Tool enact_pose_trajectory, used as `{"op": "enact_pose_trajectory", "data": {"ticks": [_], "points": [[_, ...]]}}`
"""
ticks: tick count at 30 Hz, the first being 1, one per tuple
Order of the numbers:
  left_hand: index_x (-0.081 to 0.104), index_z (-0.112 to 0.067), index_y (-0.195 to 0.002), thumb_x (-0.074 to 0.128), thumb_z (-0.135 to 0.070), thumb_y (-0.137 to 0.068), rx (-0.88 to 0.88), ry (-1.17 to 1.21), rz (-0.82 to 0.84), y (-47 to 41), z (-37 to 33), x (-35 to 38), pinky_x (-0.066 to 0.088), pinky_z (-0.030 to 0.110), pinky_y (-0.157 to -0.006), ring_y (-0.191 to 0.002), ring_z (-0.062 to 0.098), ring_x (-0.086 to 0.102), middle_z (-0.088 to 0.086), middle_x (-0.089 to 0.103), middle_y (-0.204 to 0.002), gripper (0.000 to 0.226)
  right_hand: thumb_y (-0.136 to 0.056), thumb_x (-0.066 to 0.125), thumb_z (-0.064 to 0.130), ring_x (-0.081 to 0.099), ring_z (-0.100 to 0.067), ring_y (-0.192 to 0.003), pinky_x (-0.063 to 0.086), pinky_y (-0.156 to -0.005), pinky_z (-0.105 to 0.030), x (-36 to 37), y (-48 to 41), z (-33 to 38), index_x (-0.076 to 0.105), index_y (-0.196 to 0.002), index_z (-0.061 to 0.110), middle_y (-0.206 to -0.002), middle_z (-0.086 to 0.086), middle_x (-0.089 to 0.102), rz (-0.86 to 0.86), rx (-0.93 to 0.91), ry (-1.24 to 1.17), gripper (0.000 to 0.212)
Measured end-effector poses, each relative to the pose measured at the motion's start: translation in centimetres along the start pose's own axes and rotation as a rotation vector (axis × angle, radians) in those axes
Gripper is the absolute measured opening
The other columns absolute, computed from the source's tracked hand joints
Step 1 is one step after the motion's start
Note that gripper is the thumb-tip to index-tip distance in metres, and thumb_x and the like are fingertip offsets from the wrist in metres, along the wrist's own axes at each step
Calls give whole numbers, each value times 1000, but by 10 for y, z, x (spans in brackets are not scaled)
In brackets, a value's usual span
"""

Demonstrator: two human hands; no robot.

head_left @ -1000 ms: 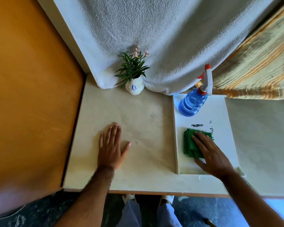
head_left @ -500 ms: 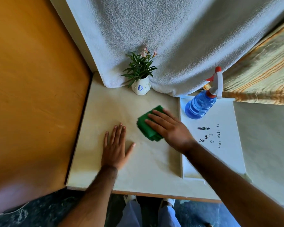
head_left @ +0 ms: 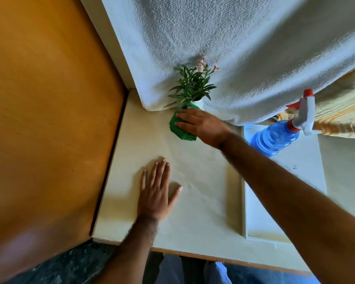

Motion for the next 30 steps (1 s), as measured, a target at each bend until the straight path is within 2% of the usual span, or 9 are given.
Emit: {"op": "enact_pose_trajectory", "data": {"ticks": [2, 5, 8, 11, 14, 22, 30], "points": [[18, -14, -166, 29, -70, -102, -2, -5, -2, 0, 0, 1, 29, 57, -128, -162, 27, 19, 8, 21, -175, 85, -83, 75, -14, 63, -53, -119, 48, -103, -63, 5, 1, -6, 74, -118, -5, -128, -31, 67, 24, -2, -43, 36], [16, -15, -166, 30, -70, -102, -5, -9, 4, 0, 2, 3, 28, 57, -129, -163, 27, 17, 8, 19, -176, 86, -88, 69, -12, 62, -53, -121, 43, -106, -62, 17, 3, -8, 74, -119, -4, -130, -30, 66, 31, 9, -93, 33], [14, -15, -167, 28, -71, -102, -2, -7, 15, 0, 2, 4, 25, 56, -130, -163, 27, 15, 8, 17, -176, 86, -88, 68, -14, 59, -54, -124, 48, -106, -63, 30, 6, -4, 73, -121, -5, -133, -31, 64, 74, 47, -174, 34], [12, -16, -167, 26, -71, -102, -4, -27, 26, 0, 3, 6, 25, 57, -130, -163, 26, 14, 8, 15, -177, 86, -93, 62, -13, 53, -50, -133, 47, -110, -58, 38, 8, 3, 69, -128, -2, -141, -28, 59, 116, 158, -265, 37], [13, -15, -167, 25, -71, -102, -8, -28, 30, 0, 3, 6, 25, 57, -130, -163, 26, 16, 8, 17, -176, 86, -91, 58, -17, 55, -47, -132, 49, -109, -54, 37, 11, 10, 68, -129, -2, -141, -28, 59, 95, 257, -334, 41], [16, -14, -166, 28, -70, -102, -6, -37, 22, 0, 1, 2, 26, 57, -129, -163, 27, 18, 9, 19, -176, 86, -94, 67, -6, 61, -43, -128, 46, -112, -54, 16, 19, 3, 74, -121, 2, -132, -23, 68, -178, 157, -142, 29], [16, -14, -166, 30, -69, -102, -5, -40, 41, -2, 0, 0, 29, 58, -128, -162, 27, 18, 8, 19, -176, 86, -89, 71, -11, 62, -43, -127, 47, -110, -57, 34, 35, -1, 74, -120, 0, -133, -24, 67, -100, 237, -232, 33]]}}
Point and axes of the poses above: each hand's wrist, its own y-axis away from the middle knuckle, its own x-axis out of the palm, z = x × y, the point moved 3 cm from there along -y, towards the middle knuckle
